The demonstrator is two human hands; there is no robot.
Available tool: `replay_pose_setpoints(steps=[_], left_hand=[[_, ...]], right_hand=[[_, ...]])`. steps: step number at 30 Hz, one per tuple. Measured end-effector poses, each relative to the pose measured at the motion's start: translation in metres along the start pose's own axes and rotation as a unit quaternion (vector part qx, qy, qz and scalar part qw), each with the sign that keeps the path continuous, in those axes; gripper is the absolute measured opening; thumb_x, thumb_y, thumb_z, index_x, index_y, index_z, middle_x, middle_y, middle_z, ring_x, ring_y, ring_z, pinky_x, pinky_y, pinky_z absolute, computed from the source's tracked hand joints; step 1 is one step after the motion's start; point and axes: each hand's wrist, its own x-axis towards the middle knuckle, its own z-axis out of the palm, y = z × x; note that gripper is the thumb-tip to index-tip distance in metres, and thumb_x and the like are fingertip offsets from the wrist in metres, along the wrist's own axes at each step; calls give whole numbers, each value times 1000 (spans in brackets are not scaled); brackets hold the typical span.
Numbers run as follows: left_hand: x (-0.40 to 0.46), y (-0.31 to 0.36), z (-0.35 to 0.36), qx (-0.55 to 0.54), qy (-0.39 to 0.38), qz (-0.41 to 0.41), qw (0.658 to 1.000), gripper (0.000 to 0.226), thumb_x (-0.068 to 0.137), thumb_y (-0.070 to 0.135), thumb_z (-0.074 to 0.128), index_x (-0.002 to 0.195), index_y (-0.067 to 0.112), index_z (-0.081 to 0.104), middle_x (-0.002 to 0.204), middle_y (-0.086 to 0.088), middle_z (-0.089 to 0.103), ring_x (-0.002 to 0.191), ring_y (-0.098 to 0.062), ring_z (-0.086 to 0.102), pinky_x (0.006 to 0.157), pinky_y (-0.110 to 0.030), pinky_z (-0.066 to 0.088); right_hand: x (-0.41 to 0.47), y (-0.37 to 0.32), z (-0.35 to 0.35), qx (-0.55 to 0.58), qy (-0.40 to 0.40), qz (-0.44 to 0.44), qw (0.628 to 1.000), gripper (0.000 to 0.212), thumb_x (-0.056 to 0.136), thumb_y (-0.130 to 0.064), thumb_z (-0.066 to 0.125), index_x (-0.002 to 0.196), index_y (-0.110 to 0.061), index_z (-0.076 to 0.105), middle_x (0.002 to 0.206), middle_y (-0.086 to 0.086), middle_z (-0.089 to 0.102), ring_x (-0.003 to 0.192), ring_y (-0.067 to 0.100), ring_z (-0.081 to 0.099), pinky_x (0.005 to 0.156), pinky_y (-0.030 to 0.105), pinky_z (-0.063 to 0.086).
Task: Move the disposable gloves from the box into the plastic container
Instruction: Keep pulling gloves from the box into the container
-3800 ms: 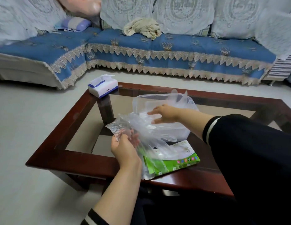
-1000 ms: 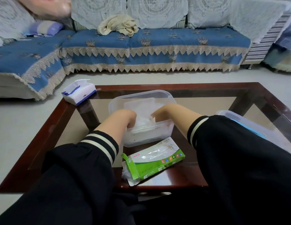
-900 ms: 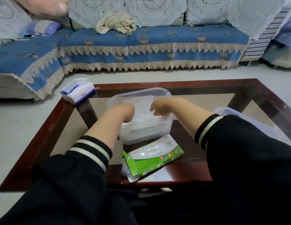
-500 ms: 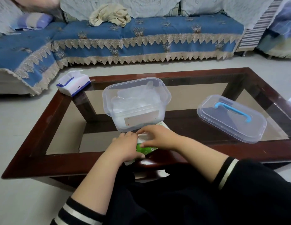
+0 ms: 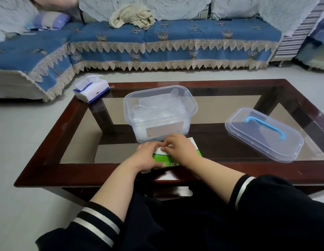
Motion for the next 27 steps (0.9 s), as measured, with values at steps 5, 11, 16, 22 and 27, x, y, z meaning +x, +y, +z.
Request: replay_pose_setpoints(steps=[5,11,16,22,27], left_hand=[[2,-2,1,22,10,3,1000,74,77,34,78,141,31,40,143,-1,41,133,-24,31,109,-32,25],[3,-3,3,45,19,-2,999,76,77,36,77,142,37,38,144,3,39,132,-26,30,112,-38,28],[5,-5,5,48,5,-9,999,75,80,37,74,143,41,34,148,5,31,136,-26,24,112,-48,28],[4,-5,8,29,1,-8,1000,80,76,51,73,145,39,32,153,2,24,140,-26,15,116,-47,21],[3,1,10,14,43,-8,999,67,78,43,74,137,37,44,143,1,38,134,-26,27,112,-40,28]], right_hand=[[-1,1,1,-40,-12,0,999,18,93,-26,55,98,-11,63,105,6,59,106,22,49,81,32,36],[-6,0,-5,45,13,4,999,13,96,-16,49,83,-16,48,87,2,49,88,23,47,72,28,30],[-13,-3,-17,97,-18,19,995,15,88,-24,65,98,-18,56,93,-7,54,85,12,49,75,26,38],[-10,-11,-17,0,-25,30,999,20,89,-27,61,105,-20,72,104,2,69,99,19,60,81,29,43],[-13,-16,-18,-75,-22,19,997,25,96,-33,50,106,-20,69,102,4,70,96,25,61,78,32,44]])
